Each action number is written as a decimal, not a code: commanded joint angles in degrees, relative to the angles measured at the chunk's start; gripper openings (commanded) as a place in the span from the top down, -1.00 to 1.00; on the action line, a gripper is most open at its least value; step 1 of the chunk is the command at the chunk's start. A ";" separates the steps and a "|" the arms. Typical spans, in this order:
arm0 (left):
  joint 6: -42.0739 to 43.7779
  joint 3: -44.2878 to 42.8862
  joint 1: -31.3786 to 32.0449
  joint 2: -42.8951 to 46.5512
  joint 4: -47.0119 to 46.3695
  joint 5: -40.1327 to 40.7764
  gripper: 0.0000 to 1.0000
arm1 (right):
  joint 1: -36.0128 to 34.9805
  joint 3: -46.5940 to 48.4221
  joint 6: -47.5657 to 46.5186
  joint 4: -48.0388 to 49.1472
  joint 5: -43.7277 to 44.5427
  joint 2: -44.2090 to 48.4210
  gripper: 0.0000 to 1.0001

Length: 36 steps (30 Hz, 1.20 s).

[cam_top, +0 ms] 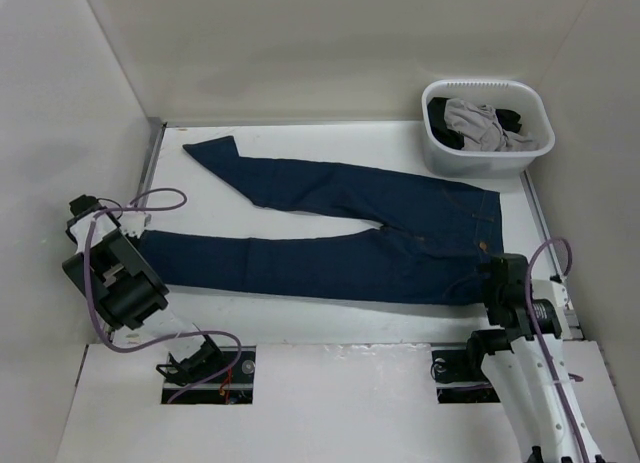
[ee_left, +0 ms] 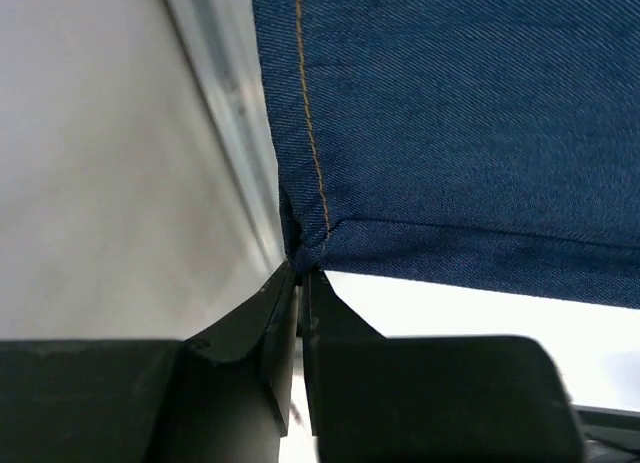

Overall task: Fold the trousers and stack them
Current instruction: Flatten the trousers out, then fold the trousers

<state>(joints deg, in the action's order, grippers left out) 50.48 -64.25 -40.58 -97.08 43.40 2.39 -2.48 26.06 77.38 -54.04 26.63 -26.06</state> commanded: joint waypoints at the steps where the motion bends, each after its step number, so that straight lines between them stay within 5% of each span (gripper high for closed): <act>1: 4.10 2.63 -0.51 5.75 -2.26 2.96 0.89 | -0.90 6.35 3.91 -11.41 6.49 2.50 -1.00; 6: 5.68 4.83 0.01 9.45 -0.95 5.33 0.43 | -2.56 13.83 -0.20 -14.88 11.95 1.91 -1.00; 11: 6.48 0.81 0.80 12.61 -1.12 6.93 0.07 | -14.40 15.51 -10.66 -1.01 12.12 -9.76 -1.00; 15: 2.10 -5.26 8.87 12.88 -4.36 2.81 -0.08 | -20.76 18.05 -16.72 10.41 12.22 -23.21 -1.00; 23: -21.88 -20.45 27.15 -4.57 -17.45 -14.85 -0.14 | -13.48 20.17 -34.49 33.64 -8.16 -42.03 -1.00; 30: -35.43 -37.51 31.92 -23.31 -25.72 -9.08 -0.16 | -11.01 22.71 -38.27 35.06 -7.04 -52.06 -1.00; 36: -38.26 -47.19 32.09 -33.08 -26.70 -4.51 -0.20 | -8.99 24.56 -37.57 35.49 -6.42 -55.14 -1.00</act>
<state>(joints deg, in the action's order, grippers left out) 16.78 -106.28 -7.90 -130.26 20.80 -4.89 -12.34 47.29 40.69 -21.96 19.92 -80.95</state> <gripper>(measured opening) 0.596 0.998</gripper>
